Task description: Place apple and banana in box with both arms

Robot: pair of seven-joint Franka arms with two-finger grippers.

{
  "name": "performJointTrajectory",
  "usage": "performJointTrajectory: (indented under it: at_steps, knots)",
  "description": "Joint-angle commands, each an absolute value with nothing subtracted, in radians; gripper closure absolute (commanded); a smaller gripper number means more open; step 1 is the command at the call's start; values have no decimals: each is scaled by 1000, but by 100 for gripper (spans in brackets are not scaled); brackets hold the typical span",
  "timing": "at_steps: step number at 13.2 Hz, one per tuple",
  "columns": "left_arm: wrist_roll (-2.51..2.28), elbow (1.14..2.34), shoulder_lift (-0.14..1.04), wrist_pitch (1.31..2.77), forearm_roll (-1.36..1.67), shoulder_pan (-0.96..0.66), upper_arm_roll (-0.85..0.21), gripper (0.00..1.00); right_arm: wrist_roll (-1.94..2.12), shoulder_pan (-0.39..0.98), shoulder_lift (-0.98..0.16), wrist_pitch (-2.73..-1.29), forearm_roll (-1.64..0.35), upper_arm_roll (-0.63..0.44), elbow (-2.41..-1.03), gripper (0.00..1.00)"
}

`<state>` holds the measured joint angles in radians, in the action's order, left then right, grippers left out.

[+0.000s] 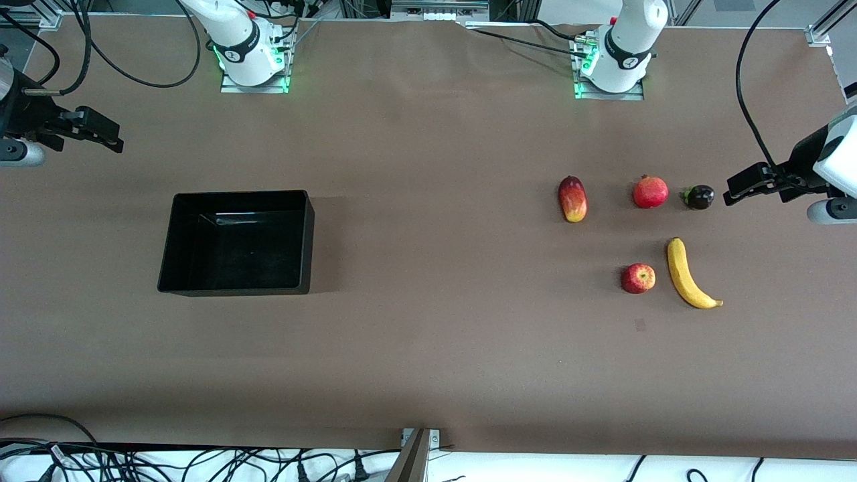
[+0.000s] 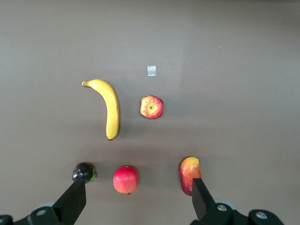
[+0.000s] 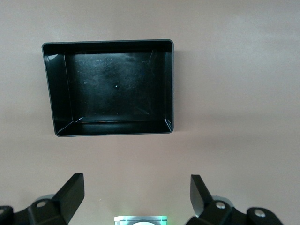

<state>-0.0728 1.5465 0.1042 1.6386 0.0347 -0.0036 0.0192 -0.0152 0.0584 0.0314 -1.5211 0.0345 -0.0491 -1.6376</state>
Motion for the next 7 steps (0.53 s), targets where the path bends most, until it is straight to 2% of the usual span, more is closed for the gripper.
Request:
performJointTrajectory:
  at_steps: [1, 7]
  knots:
    - [-63, 1560, 104, 1672, 63, 6, 12, 0, -17, 54, 25, -1525, 17, -52, -1623, 0]
    - [-63, 1580, 112, 1697, 61, 3, 11, 0, 2, 55, 23, -1519, 20, -51, -1623, 0]
